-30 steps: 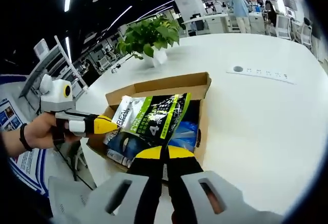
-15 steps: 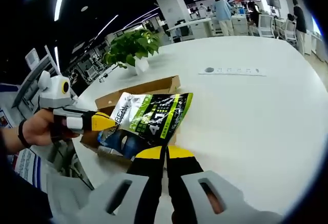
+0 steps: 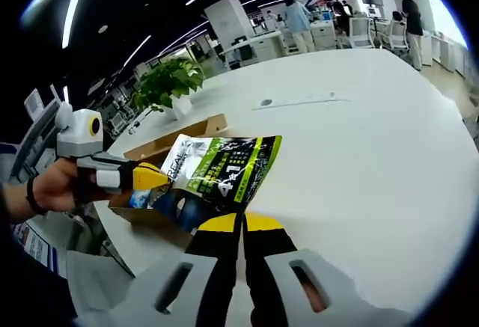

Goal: Operate the shoe box by opening the lid, removing the specified soft item, and placing it in the target area until the item is outside and the box remains undamaged.

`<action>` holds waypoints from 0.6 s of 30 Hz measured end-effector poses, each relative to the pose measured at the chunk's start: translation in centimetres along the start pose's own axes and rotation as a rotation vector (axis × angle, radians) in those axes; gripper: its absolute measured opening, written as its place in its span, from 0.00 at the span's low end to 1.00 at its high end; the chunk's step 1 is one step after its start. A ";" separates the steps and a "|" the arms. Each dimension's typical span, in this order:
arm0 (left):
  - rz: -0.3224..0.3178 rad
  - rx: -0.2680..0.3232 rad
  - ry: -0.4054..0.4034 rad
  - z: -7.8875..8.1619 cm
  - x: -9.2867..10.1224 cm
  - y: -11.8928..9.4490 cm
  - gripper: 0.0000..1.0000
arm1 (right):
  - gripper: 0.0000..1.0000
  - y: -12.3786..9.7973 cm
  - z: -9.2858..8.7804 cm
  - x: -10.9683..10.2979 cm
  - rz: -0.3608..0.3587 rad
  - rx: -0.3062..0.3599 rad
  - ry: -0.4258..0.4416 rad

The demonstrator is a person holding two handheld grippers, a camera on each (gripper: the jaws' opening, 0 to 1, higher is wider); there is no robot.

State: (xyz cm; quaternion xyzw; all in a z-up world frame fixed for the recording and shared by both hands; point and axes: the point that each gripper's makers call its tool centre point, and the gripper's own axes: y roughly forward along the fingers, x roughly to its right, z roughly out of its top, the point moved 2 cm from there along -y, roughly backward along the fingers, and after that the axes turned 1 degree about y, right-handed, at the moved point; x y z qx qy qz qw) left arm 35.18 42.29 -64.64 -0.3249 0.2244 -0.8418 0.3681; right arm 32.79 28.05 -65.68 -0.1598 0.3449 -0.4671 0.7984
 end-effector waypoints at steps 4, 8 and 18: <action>-0.021 -0.014 0.017 0.1 1.3 1.2 0.00 | 0.00 -1.0 -0.3 1.5 -0.022 0.008 0.020; -0.039 -0.028 0.029 0.0 2.3 2.2 0.00 | 0.00 -1.8 -0.8 2.6 -0.038 0.013 0.044; -0.053 -0.058 0.043 -1.1 4.3 4.3 0.00 | 0.00 -2.9 -2.2 5.1 -0.059 -0.002 0.068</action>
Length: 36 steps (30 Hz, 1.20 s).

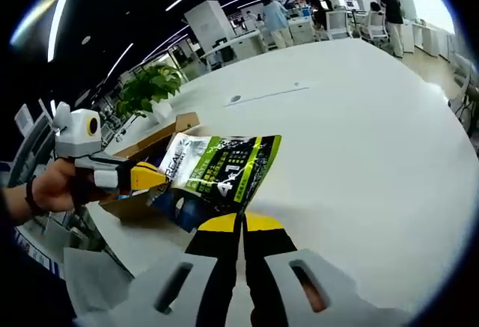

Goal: Operate the shoe box by opening the lid, removing the specified soft item, and placing it in the target area until the item is outside and the box remains undamaged.

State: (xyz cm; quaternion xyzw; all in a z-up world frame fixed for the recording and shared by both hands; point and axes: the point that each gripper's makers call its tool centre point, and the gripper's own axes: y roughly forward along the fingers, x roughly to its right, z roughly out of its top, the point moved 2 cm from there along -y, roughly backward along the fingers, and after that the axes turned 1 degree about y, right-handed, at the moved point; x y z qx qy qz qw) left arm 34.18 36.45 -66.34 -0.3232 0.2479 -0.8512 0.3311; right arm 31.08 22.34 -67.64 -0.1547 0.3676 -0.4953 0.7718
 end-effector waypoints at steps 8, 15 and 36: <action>0.022 -0.041 0.033 -1.0 0.4 1.9 0.00 | 0.00 0.2 -0.8 1.6 -0.007 -0.024 0.008; 0.037 -0.063 0.046 -1.2 0.7 3.0 0.00 | 0.00 0.7 -1.1 2.9 -0.014 -0.045 0.011; 0.102 -0.135 0.066 0.7 -1.9 8.5 0.00 | 0.00 4.9 0.7 7.1 -0.020 -0.103 0.012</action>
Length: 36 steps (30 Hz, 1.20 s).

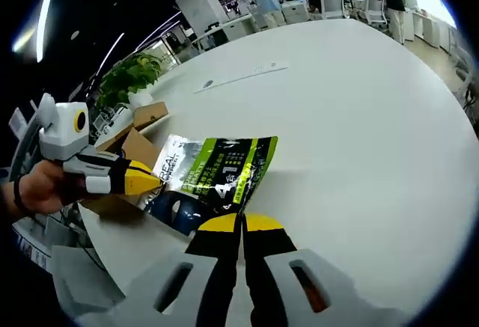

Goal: Operate the shoe box by opening the lid, removing the specified soft item, and placing it in the target area until the item is outside and the box remains undamaged.

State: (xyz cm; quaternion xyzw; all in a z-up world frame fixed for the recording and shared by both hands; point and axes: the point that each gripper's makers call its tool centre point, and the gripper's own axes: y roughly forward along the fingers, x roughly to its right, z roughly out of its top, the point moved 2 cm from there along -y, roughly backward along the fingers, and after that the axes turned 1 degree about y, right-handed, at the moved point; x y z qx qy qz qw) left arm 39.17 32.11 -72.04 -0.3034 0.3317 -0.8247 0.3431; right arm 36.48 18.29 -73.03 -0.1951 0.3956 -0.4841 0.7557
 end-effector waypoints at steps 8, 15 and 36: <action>0.011 -0.039 0.012 0.0 -0.4 1.2 0.00 | 0.00 1.2 0.0 0.9 -0.004 -0.028 -0.009; 0.017 -0.083 0.018 -0.6 -0.9 2.2 0.01 | 0.00 2.1 -0.1 1.3 -0.003 -0.043 -0.007; 0.041 -0.192 0.024 -3.1 -1.6 3.4 0.03 | 0.00 3.5 -1.8 1.9 -0.009 -0.084 0.008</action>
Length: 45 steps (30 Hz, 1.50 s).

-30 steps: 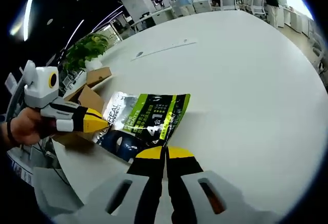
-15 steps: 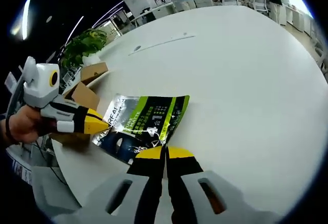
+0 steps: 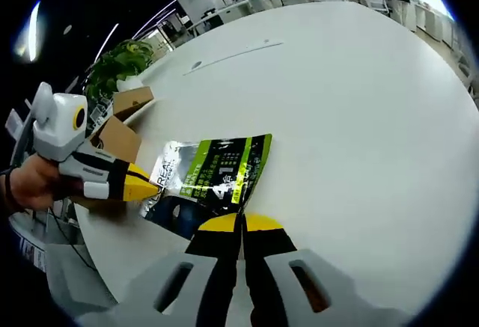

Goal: Operate the shoe box by opening the lid, removing the specified soft item, and placing it in the target area until the item is outside and the box remains undamaged.

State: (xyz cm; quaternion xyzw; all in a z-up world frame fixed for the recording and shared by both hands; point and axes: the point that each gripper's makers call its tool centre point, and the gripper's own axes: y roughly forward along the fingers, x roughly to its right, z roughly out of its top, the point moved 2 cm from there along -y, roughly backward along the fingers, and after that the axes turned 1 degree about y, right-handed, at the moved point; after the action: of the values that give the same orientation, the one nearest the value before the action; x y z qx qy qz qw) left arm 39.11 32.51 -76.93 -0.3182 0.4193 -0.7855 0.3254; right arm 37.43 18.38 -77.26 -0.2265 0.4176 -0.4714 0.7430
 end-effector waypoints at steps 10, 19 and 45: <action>0.064 -0.029 0.103 0.0 -0.5 -0.6 0.10 | 0.04 0.0 -0.2 0.3 -0.015 -0.013 -0.006; 0.063 0.010 0.063 0.3 -0.9 -2.4 0.14 | 0.08 -1.1 0.0 0.9 -0.057 -0.016 -0.026; 0.034 0.201 -0.008 1.0 -1.2 -9.0 0.18 | 0.09 -4.3 2.1 -2.9 -0.077 0.043 -0.100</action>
State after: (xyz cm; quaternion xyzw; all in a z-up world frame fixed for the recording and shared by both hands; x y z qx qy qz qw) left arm 38.37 36.91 -68.93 -0.2798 0.3423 -0.8168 0.3705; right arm 36.42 18.87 -71.81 -0.2496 0.3608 -0.4964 0.7491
